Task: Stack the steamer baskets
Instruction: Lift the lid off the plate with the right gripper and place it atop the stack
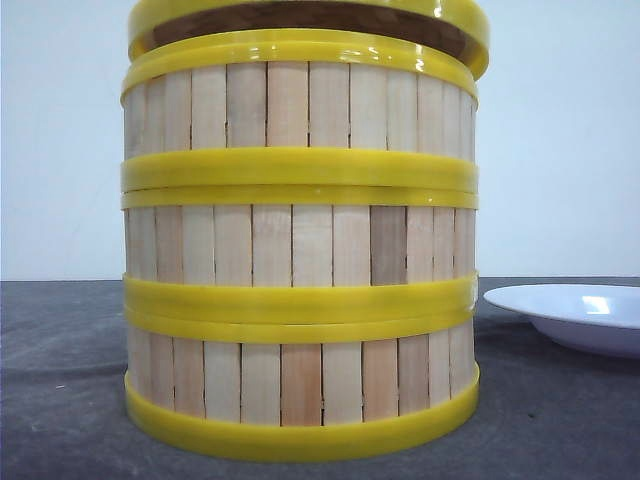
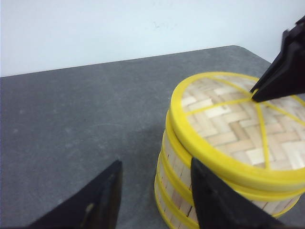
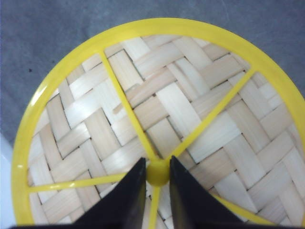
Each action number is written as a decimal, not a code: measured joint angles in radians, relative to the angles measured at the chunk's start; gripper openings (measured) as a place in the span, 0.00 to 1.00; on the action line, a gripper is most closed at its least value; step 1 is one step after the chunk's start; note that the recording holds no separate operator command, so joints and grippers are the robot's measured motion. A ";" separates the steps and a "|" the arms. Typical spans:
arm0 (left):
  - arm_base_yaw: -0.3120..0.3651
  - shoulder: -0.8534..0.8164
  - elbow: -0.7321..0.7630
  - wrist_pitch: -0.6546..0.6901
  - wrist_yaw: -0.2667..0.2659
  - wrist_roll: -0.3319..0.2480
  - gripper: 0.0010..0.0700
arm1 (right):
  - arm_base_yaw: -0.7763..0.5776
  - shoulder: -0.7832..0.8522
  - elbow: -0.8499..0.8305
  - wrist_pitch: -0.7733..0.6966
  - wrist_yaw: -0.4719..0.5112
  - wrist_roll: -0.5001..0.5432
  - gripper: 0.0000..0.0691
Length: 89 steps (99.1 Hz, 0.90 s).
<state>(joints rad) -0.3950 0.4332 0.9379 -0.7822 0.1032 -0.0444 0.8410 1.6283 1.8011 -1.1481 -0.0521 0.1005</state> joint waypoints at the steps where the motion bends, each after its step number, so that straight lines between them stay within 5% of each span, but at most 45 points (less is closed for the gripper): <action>1: 0.000 0.000 0.000 0.000 0.000 0.000 0.36 | 0.000 0.002 0.000 0.000 0.000 0.000 0.08; 53: 0.000 0.000 0.000 -0.024 0.000 0.000 0.36 | 0.009 0.021 0.000 -0.009 0.003 -0.007 0.09; 89: 0.000 0.000 0.000 -0.024 0.000 0.000 0.36 | 0.009 0.021 0.000 0.002 0.030 -0.007 0.47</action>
<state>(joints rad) -0.3950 0.4332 0.9379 -0.8062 0.1032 -0.0444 0.8501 1.6489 1.8008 -1.1461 -0.0223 0.0933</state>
